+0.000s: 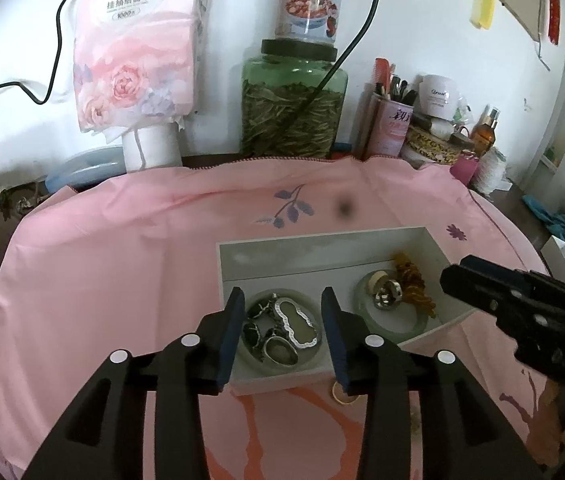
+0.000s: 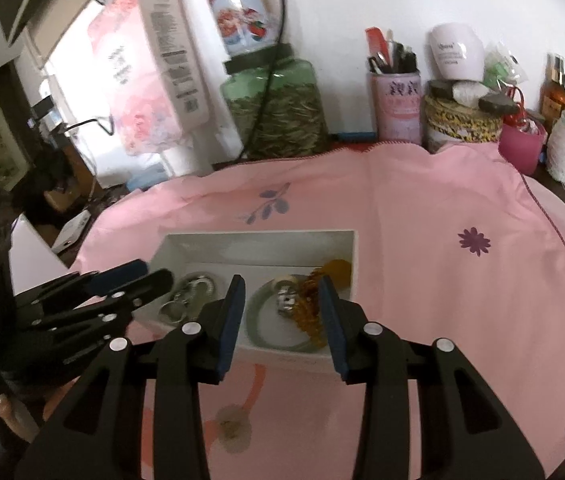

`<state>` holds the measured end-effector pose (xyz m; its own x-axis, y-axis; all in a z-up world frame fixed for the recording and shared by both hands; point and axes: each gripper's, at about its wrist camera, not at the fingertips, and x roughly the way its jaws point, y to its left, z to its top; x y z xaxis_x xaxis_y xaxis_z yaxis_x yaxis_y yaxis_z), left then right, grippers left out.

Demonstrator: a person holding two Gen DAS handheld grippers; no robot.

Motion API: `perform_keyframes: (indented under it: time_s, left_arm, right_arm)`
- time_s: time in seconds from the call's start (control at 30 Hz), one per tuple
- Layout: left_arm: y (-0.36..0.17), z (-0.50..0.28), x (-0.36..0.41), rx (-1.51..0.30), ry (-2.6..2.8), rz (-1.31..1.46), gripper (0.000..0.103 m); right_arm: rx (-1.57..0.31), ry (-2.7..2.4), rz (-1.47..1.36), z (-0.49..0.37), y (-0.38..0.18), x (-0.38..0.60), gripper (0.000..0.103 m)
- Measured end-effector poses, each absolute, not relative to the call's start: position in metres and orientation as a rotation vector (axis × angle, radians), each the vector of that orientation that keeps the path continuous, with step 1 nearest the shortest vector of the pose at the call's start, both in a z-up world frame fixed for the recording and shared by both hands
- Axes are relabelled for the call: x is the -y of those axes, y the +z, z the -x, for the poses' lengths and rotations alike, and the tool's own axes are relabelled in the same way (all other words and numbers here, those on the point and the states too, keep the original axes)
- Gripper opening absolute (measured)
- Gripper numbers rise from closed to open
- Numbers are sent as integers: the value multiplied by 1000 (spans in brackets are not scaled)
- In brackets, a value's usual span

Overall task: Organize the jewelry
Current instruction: 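Withdraw both tools toward the gold ring and the jade pendant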

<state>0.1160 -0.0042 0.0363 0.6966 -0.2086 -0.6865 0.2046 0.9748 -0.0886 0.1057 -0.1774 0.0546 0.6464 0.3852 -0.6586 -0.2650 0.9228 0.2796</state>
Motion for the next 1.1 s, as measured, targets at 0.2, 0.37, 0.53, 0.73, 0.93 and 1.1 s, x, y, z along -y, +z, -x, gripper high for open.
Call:
perform_keyframes:
  time_s: [0.2,0.37,0.53,0.73,0.93,1.1]
  left_arm:
    - [40,-106,5,-765,-244,13,43]
    - [41,-90,7,-769,-264,3,43]
    - [31,-70,8,-803,-305,-3,43]
    - [11,-66,22,-865,-348,-19,43]
    - [3,-71,28,-878,-335,-18,43]
    - [0,-74,35,-888,-328,-28,43]
  right_arm:
    - [-791,410,-115,-90,56,161,37]
    - [-817,432,-103,-80,52,156,37]
    - [-875,457,-117,-70,37,159,37]
    - [-939,470,-42,-54,6,158,37]
    - [-922,496,64,-49,2,141,38]
    - [-918,489,103,-46,1,138,23]
